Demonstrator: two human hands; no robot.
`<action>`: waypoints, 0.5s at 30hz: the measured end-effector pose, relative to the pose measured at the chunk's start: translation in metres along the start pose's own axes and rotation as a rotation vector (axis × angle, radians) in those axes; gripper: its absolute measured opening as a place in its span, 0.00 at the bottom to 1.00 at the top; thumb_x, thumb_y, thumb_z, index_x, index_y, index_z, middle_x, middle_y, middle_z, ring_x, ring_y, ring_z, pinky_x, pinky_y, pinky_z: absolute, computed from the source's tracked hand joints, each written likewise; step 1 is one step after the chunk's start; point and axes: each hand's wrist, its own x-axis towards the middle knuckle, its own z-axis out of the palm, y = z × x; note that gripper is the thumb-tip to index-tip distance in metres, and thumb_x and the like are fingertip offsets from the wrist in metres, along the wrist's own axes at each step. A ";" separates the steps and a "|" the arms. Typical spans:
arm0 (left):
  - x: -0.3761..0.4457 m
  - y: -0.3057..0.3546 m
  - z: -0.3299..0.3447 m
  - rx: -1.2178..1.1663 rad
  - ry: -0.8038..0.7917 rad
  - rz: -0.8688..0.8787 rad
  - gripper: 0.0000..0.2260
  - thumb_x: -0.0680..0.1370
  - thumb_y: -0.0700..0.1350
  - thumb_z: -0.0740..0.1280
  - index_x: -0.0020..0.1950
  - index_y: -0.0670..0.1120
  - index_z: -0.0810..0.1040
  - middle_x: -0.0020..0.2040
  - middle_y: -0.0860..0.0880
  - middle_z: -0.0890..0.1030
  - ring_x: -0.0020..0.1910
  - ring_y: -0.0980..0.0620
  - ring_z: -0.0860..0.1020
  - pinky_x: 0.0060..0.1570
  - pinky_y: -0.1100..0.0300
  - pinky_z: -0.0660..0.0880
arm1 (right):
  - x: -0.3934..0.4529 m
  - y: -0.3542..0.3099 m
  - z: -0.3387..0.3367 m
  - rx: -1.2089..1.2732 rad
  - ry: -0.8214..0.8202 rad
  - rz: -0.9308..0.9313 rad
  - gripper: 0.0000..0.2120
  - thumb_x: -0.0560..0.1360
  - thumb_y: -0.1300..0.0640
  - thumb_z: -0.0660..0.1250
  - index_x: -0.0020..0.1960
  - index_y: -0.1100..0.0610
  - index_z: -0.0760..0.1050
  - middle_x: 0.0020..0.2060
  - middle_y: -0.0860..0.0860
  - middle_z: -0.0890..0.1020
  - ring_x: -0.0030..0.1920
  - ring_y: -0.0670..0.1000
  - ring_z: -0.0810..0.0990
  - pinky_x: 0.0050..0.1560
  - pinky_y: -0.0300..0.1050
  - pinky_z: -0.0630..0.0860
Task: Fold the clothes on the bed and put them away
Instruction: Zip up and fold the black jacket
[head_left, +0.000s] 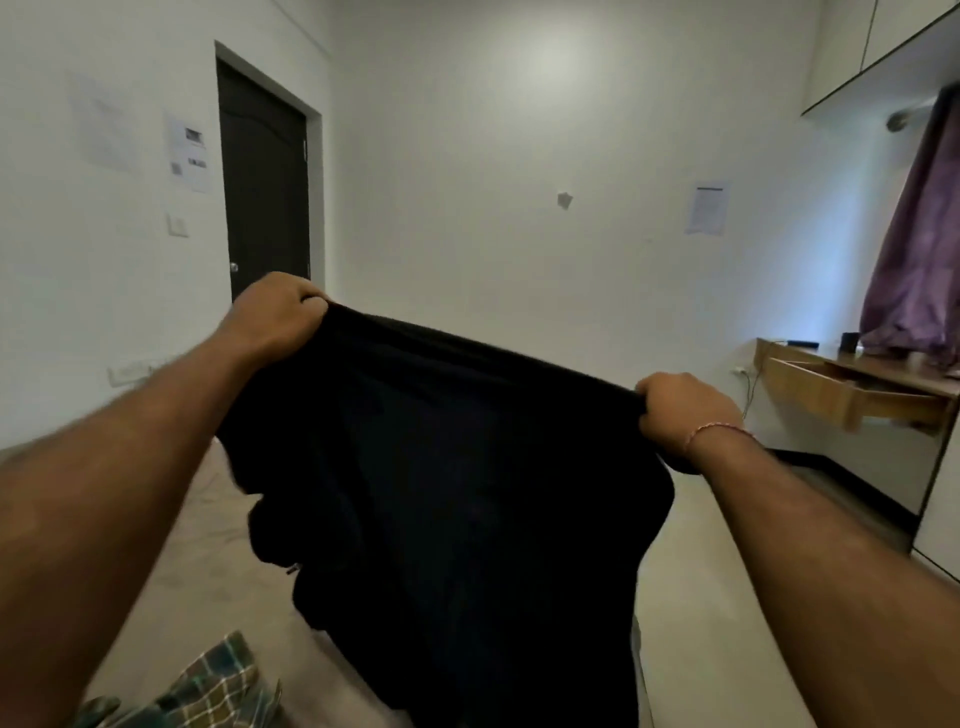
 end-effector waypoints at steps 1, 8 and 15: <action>0.003 -0.003 -0.007 -0.006 -0.103 0.033 0.10 0.83 0.47 0.65 0.50 0.51 0.87 0.47 0.51 0.85 0.48 0.50 0.82 0.55 0.49 0.78 | 0.007 0.006 -0.003 0.006 -0.004 0.071 0.10 0.73 0.58 0.64 0.51 0.50 0.80 0.48 0.55 0.83 0.47 0.60 0.82 0.48 0.49 0.79; 0.022 -0.026 0.003 0.736 -0.289 0.157 0.05 0.80 0.51 0.71 0.55 0.55 0.84 0.44 0.55 0.82 0.42 0.54 0.80 0.49 0.55 0.79 | 0.033 0.009 0.016 0.714 -0.187 0.398 0.11 0.78 0.67 0.54 0.43 0.66 0.73 0.29 0.60 0.77 0.17 0.51 0.74 0.22 0.35 0.66; 0.043 -0.088 0.071 0.267 -0.177 -0.628 0.06 0.81 0.42 0.63 0.52 0.40 0.77 0.54 0.37 0.81 0.52 0.37 0.80 0.51 0.46 0.79 | 0.078 0.000 0.072 1.565 -0.485 0.585 0.20 0.85 0.56 0.48 0.67 0.61 0.75 0.48 0.66 0.86 0.26 0.54 0.82 0.22 0.39 0.75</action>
